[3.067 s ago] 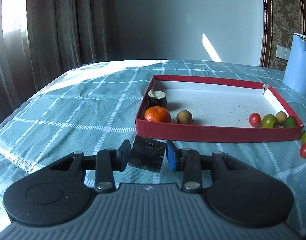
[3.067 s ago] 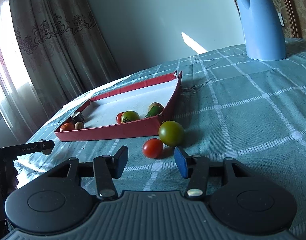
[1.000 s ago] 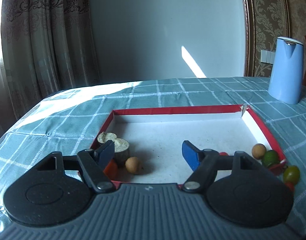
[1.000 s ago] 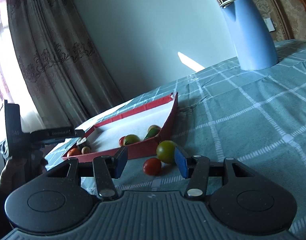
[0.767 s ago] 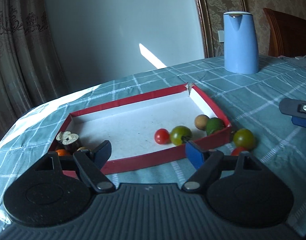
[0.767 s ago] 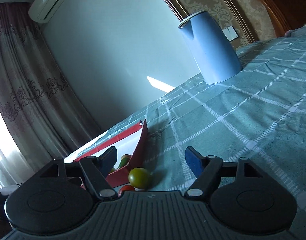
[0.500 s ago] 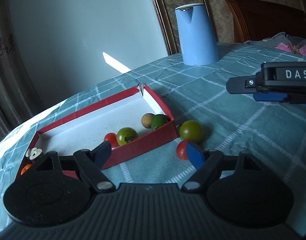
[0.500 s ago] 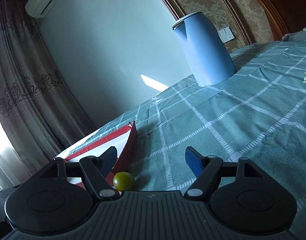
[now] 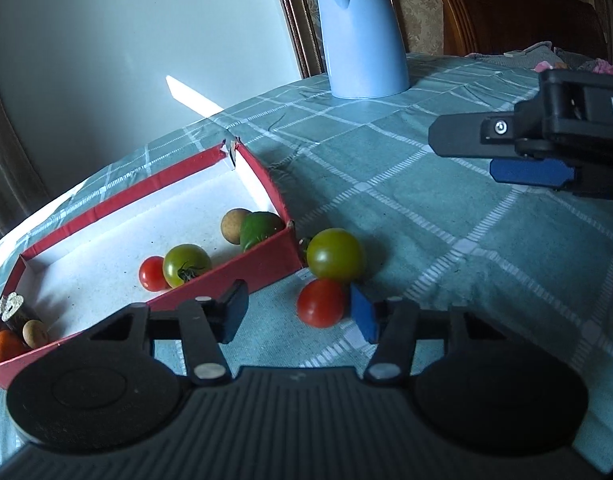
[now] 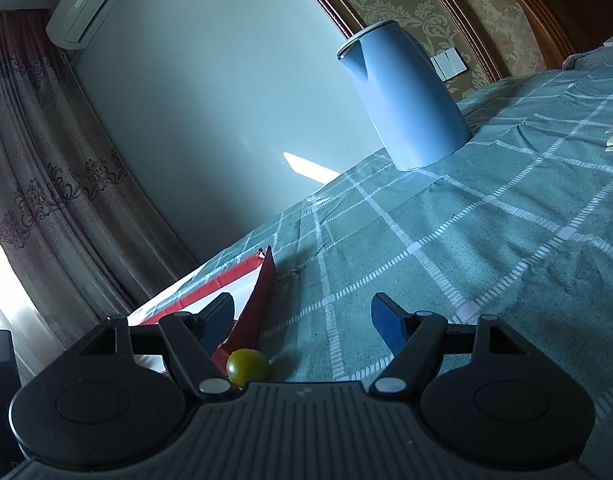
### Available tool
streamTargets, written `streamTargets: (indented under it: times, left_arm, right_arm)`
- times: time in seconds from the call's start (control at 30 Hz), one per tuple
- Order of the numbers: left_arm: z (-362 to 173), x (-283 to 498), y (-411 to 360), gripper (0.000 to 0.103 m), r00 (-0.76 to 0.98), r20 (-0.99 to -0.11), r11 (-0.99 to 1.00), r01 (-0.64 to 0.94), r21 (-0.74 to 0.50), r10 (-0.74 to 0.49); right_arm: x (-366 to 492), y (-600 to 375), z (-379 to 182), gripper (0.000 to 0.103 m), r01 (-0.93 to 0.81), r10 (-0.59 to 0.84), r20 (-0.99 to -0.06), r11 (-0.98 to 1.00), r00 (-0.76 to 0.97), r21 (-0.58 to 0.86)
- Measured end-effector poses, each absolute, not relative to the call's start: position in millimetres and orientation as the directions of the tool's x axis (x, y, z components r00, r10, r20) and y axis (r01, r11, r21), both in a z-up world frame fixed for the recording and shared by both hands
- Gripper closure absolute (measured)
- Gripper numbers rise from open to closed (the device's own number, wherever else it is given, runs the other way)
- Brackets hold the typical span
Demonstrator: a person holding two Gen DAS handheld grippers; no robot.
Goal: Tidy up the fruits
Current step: 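Grasp a red cherry tomato beside the tray with the left gripper, then lower the red tomato into the tray and open the left gripper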
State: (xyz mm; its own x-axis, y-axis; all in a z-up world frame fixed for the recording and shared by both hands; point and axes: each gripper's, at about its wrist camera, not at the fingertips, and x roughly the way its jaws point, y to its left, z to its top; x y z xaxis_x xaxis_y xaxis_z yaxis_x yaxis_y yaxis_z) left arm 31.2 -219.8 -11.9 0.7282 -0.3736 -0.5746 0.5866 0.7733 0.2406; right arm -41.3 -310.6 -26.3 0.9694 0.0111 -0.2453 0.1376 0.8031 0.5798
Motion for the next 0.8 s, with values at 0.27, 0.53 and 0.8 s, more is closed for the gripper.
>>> streamTargets:
  times: [0.27,0.53,0.8]
  left_arm:
    - [-10.3,19.3,-215.6,0.079,0.727,-0.566,0.771,0.593,0.233,-0.389]
    - [5.8,21.1,-159.7,0.079,0.804,-0.525,0.887,0.425,0.180,-0.279]
    - [14.2,32.2,-99.5,0.079,0.883,-0.468,0.977,0.138,0.164,-0.046]
  right_arm:
    - [-40.5,-309.9,-26.1,0.026,0.139,0.011,-0.250,0.806,0.968,0.575]
    - [-37.4,-306.7,-24.5,0.021,0.158,0.000,-0.276,0.821,0.961,0.549]
    - [-32.3,-289.1,-19.0,0.021,0.152,0.001,-0.311,0.871,0.951,0.467]
